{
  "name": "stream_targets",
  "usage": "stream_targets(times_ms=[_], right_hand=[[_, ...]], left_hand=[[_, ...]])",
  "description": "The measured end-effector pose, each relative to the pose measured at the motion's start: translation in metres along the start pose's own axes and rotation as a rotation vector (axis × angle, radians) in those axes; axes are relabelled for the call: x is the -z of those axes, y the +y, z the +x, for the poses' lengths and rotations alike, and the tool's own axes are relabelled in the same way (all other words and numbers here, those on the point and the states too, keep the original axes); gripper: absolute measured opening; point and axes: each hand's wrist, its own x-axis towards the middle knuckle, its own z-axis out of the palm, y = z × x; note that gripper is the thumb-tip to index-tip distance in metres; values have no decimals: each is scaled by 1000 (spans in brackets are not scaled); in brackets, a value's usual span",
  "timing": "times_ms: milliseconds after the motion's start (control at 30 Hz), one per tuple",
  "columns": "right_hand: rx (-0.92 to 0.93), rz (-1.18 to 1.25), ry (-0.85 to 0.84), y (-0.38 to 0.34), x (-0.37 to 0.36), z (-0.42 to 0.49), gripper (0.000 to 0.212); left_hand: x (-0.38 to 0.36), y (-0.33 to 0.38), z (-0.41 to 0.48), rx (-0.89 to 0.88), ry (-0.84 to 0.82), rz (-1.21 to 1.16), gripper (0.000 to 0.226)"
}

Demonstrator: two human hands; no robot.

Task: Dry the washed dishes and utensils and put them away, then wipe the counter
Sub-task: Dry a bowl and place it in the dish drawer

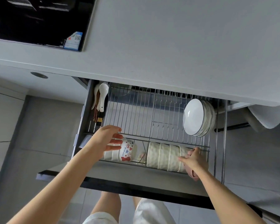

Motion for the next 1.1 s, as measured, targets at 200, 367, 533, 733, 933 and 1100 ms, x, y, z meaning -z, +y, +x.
stream_targets(times_ms=[200,367,533,733,933,1100], right_hand=[[13,25,124,-24,8,-21,51],[322,-6,138,-107,24,-71,59],[593,350,-154,-219,-4,-158,48],[841,517,-549,-350,-75,-314,25],[988,489,-763,-448,-166,-477,12],[1141,411,-958,-516,-230,-590,21]], left_hand=[[40,-12,-28,-37,54,-83,18],[91,-24,-55,-98,121,-144,15],[161,-52,-89,-187,177,-221,15],[291,-130,-144,-271,288,-415,11],[430,-229,-203,-302,476,-645,17],[524,-303,-247,-308,676,-831,18]])
